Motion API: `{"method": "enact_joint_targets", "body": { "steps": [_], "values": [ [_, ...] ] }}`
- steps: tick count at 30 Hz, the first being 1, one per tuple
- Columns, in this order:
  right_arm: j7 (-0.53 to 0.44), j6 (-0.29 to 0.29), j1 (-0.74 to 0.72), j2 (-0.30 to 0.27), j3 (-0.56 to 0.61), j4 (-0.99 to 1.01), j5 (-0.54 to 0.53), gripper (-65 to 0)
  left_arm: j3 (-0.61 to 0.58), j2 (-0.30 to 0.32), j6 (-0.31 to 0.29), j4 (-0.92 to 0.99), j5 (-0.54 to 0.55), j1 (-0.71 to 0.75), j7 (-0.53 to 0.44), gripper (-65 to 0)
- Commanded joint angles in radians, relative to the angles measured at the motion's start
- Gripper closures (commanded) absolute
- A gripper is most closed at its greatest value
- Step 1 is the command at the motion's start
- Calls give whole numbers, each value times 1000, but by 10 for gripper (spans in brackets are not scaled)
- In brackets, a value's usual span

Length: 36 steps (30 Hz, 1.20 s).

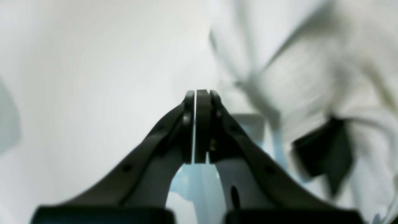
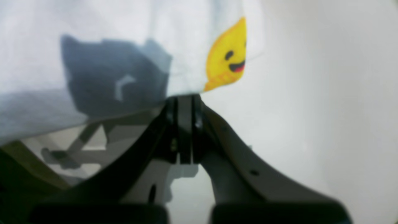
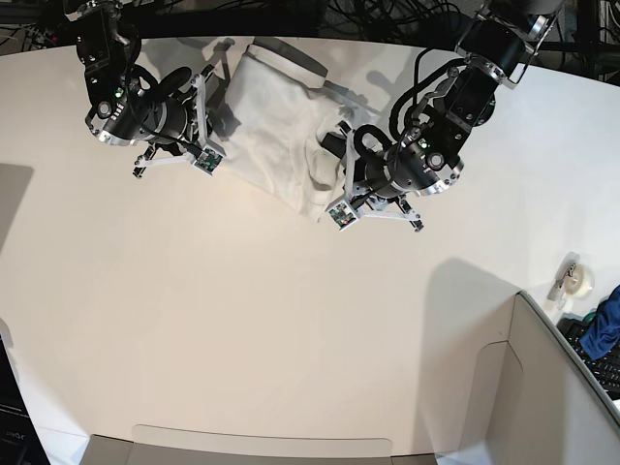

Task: Layout the t-shirt on the table in an organized manner, then fold the t-shirt properly
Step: 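Grasp the bundle's sides with both grippers and tuck loose fabric under, then flatten and square the bundle with both grippers pressing its edges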

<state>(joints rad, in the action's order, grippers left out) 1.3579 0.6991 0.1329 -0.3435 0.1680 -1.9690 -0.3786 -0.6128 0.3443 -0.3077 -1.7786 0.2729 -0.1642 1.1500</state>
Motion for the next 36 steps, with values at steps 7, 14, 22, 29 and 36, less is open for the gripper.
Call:
{"method": "enact_joint_targets", "body": {
  "steps": [7, 14, 22, 29, 36],
  "values": [
    [-8, -1, -78, -72, -106, -37, -3, 0, 241, 141, -2, -65, -2, 38, 2, -1],
    [-8, -1, -204, -91, -172, 15, 26, 0, 248, 243, -2, -192, -2, 231, 2, -1],
    [-15, -1, -324, 44, -68, 133, 201, 0, 244, 240, -2, -289, -2, 406, -3, -1],
    [-59, -1, -341, 154, 84, 193, 381, 0, 69, 213, -2, -289, -2, 423, -3, -1],
    [-61, -1, -302, 176, 133, 195, 410, 0, -20, 135, -2, -286, -4, 414, 2, -1]
  ]
}}
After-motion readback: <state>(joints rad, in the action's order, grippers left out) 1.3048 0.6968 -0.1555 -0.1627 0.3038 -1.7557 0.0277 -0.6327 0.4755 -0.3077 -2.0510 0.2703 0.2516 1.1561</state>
